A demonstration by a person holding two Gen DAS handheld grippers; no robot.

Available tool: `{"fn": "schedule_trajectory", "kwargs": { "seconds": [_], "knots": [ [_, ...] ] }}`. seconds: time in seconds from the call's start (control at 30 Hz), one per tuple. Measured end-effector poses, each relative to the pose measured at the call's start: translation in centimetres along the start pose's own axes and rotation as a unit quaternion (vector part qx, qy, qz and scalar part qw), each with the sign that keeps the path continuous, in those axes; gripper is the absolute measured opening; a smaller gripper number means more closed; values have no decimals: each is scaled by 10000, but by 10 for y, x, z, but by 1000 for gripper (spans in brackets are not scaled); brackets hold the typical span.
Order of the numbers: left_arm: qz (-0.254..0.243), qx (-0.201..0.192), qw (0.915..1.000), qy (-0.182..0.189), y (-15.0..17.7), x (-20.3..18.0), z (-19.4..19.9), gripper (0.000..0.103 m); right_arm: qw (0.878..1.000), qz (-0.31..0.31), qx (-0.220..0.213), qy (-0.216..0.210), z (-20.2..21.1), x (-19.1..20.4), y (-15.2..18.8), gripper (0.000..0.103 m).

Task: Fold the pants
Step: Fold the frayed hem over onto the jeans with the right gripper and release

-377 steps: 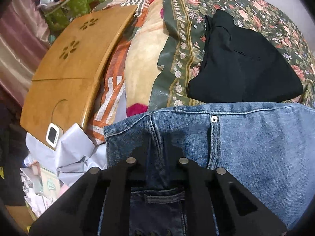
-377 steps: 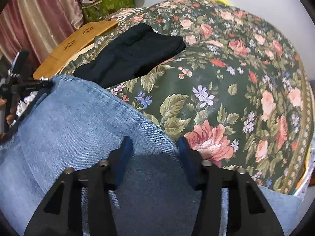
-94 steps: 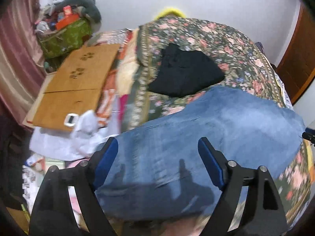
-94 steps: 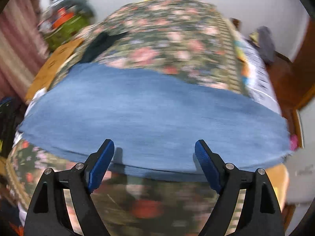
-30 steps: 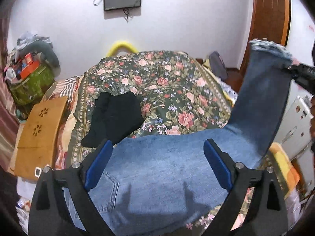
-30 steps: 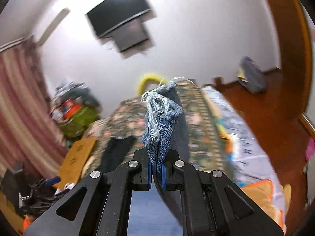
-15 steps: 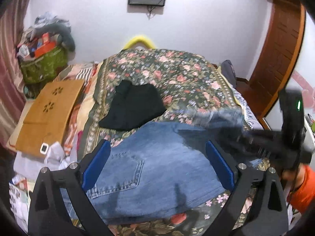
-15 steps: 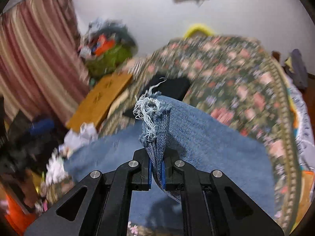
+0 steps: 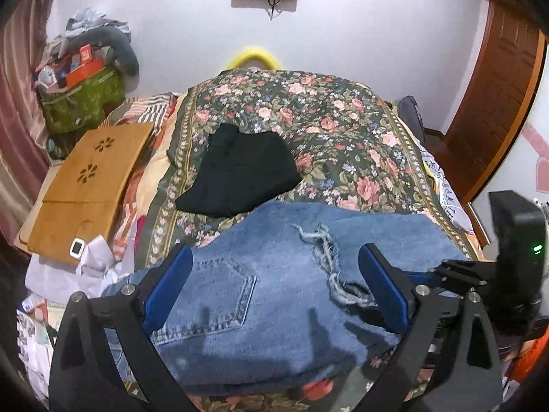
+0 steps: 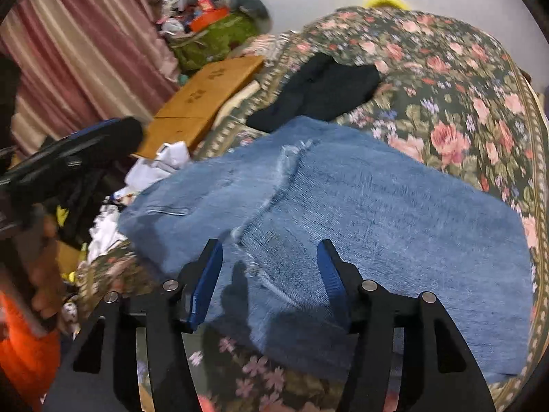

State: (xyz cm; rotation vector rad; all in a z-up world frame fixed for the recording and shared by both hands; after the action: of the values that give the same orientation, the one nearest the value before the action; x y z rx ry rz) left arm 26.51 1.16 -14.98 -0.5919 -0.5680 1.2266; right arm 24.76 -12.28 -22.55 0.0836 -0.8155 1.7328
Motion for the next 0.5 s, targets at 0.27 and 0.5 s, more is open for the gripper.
{"fn": "schedule_trajectory", "kwargs": {
  "seconds": [0.27,0.5],
  "knots": [
    [-218,-101,9994,246,-39,-26,-17,98,9931,-221,-1078,410,63,-45,-34,69],
    [-703,274,9960,472,-61,-68,-73,98,9880,-547,-1074,962,62,-106,-57,70]
  ]
}}
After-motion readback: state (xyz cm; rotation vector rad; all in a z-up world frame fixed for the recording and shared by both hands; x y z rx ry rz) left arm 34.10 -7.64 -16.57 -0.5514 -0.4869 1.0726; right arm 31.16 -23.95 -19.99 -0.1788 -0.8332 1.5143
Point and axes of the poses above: each gripper's, at about its wrist camera, not at the fingertips, and z roughly against the way its jaws point, x to its left, y to its underside, the point moved 2 cm from there along -z, roughly the way its jaws point, and after that the axes turned 13 degrees about -z, right-handed, at the moved point
